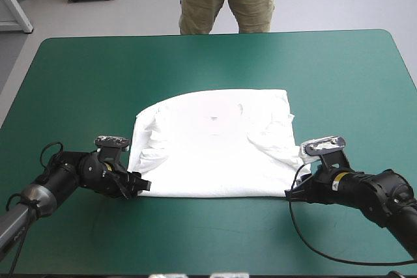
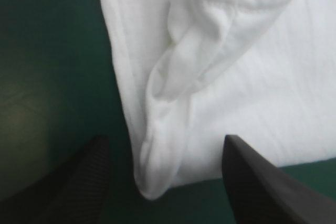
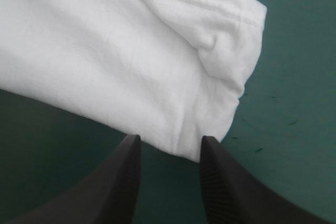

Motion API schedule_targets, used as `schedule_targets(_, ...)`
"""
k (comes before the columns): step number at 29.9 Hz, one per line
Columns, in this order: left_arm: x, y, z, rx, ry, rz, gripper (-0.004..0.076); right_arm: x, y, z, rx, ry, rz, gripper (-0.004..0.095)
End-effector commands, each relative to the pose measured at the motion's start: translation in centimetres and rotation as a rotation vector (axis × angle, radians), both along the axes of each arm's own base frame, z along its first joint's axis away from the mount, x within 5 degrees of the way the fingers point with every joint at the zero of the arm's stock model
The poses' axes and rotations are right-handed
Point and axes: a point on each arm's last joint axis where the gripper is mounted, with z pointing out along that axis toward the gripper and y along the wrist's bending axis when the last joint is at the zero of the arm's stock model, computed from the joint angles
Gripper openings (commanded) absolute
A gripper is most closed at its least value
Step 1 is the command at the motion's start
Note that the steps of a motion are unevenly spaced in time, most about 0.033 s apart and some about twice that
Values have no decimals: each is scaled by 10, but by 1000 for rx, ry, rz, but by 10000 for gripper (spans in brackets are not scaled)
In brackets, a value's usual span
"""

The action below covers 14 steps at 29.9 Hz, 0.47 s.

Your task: Fold the cloth

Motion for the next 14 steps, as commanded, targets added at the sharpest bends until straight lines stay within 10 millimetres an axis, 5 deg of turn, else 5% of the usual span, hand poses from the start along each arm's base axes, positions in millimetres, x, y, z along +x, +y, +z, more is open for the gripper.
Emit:
schedule_targets(1, 9, -3, 2, -22, -41, 23, 459, 4, 2, 13, 40, -81, -2, 365)
schedule_targets(7, 15, -5, -18, 6, 55, 11, 390, 4, 0, 12, 18, -77, -7, 365)
schedule_targets(14, 12, -4, -23, 25, 111, -25, -13, -1, -10, 1, -65, 6, -66, 365)
